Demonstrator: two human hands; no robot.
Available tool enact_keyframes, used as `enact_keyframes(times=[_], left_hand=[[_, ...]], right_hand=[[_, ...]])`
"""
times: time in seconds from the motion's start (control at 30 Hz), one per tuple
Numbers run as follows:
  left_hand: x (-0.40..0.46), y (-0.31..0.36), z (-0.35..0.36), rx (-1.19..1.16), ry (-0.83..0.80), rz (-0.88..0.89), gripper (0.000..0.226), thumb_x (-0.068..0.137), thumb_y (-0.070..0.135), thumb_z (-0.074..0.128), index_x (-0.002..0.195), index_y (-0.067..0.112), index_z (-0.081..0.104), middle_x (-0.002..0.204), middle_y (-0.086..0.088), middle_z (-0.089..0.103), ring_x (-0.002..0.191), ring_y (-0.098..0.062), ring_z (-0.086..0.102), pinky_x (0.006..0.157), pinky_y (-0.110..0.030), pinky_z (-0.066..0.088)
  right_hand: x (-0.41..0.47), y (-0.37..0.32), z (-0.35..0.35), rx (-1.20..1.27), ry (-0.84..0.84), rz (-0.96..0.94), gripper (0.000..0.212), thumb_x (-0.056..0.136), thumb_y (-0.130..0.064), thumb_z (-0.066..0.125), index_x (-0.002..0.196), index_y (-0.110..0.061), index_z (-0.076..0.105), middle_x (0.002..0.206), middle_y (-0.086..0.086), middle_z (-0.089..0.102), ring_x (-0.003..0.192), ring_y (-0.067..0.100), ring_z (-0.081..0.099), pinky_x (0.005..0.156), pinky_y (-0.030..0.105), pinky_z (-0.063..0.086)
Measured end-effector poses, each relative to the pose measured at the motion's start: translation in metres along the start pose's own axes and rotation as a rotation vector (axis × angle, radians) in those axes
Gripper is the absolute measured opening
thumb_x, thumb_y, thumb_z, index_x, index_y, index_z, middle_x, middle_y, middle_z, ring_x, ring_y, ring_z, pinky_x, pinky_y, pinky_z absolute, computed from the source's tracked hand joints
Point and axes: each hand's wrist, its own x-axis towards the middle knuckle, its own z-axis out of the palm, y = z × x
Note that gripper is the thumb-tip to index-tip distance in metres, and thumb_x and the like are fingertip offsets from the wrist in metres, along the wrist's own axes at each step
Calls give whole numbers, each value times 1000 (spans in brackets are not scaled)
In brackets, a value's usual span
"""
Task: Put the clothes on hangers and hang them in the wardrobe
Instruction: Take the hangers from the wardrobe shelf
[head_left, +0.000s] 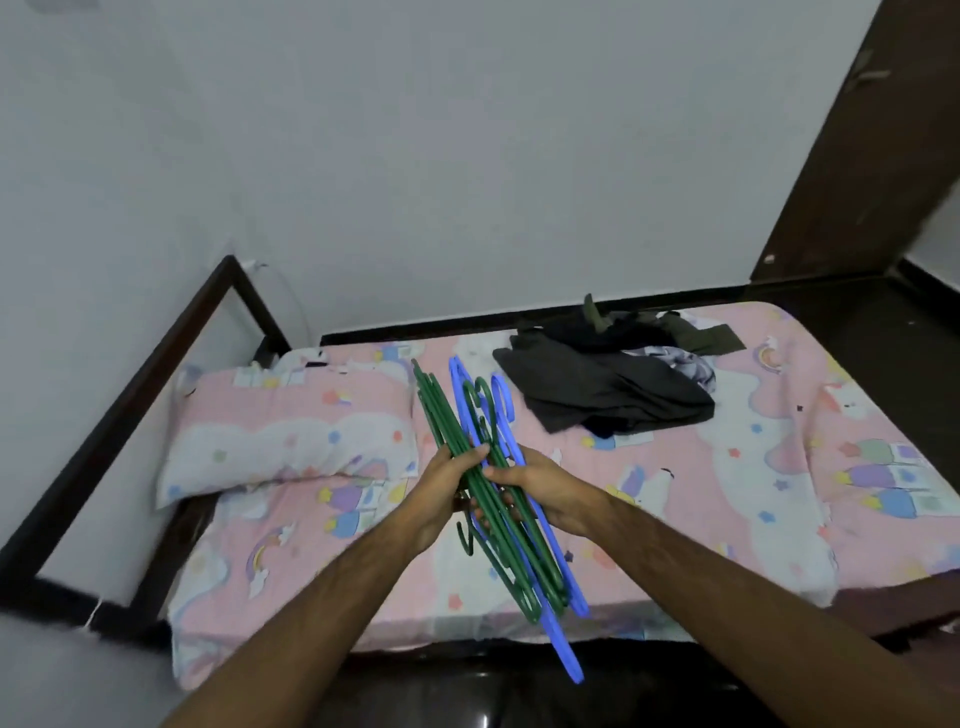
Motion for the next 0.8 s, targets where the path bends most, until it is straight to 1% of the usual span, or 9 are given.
enact_keyframes(times=[0.13, 0.2, 0.23, 0.3, 0.33, 0.47, 0.6, 0.7, 0.8], left_hand=[[56, 25, -2, 4, -107, 41, 40, 93, 27, 71, 128, 15, 57, 110, -18, 72, 80, -42, 71, 56, -38, 57], [86, 37, -1, 43, -123, 66, 42, 88, 21, 76, 124, 11, 59, 108, -19, 73, 76, -32, 73, 51, -31, 53], [101, 41, -1, 65, -142, 74, 47, 83, 23, 80, 124, 11, 60, 109, -18, 73, 80, -29, 74, 55, -34, 55], [130, 49, 4, 99, -209, 72, 57, 75, 24, 83, 125, 10, 59, 111, -16, 73, 92, -31, 74, 74, -49, 60], [144, 51, 7, 97, -243, 81, 54, 77, 18, 83, 125, 10, 60, 111, -14, 74, 96, -30, 73, 80, -49, 59], [189, 61, 28, 114, -409, 108, 43, 83, -5, 73, 122, 10, 61, 106, -7, 76, 97, -21, 73, 76, -27, 57], [232, 64, 60, 198, -483, 127, 46, 80, -11, 74, 117, 13, 62, 96, 4, 77, 94, -14, 73, 78, -24, 56], [266, 70, 97, 237, -504, 123, 53, 77, -14, 74, 123, 6, 58, 103, -5, 76, 98, -22, 73, 85, -31, 58], [290, 77, 139, 249, -500, 95, 47, 76, -19, 71, 112, 8, 59, 104, -16, 75, 91, -25, 74, 79, -30, 59]], right_hand=[[37, -28, -11, -4, 88, -75, 31, 102, -4, 56, 129, -17, 61, 117, 11, 73, 93, 21, 74, 73, 31, 59], [53, -36, -19, 6, 126, -117, 36, 99, 2, 57, 131, -14, 60, 118, 16, 72, 93, 26, 73, 74, 34, 60], [60, -40, -23, 11, 165, -128, 40, 97, 3, 59, 135, -12, 58, 120, 18, 71, 96, 26, 73, 76, 35, 60], [73, -44, -33, 36, 252, -140, 45, 95, 5, 61, 137, -11, 57, 124, 14, 70, 106, 26, 71, 85, 38, 60], [79, -45, -38, 52, 295, -147, 46, 96, 5, 60, 138, -12, 56, 126, 12, 70, 111, 27, 69, 89, 39, 59], [94, -47, -62, 133, 394, -188, 50, 96, 7, 59, 142, -13, 52, 131, 11, 68, 120, 26, 66, 95, 37, 57], [108, -49, -105, 194, 478, -217, 52, 93, 7, 63, 141, -10, 53, 132, 15, 67, 121, 29, 65, 94, 37, 57], [114, -54, -156, 217, 448, -204, 39, 90, 6, 68, 127, -3, 64, 122, 19, 70, 112, 33, 69, 91, 39, 58], [115, -59, -206, 255, 472, -118, 29, 90, 1, 72, 118, 2, 68, 116, 24, 71, 105, 37, 71, 90, 44, 59]])
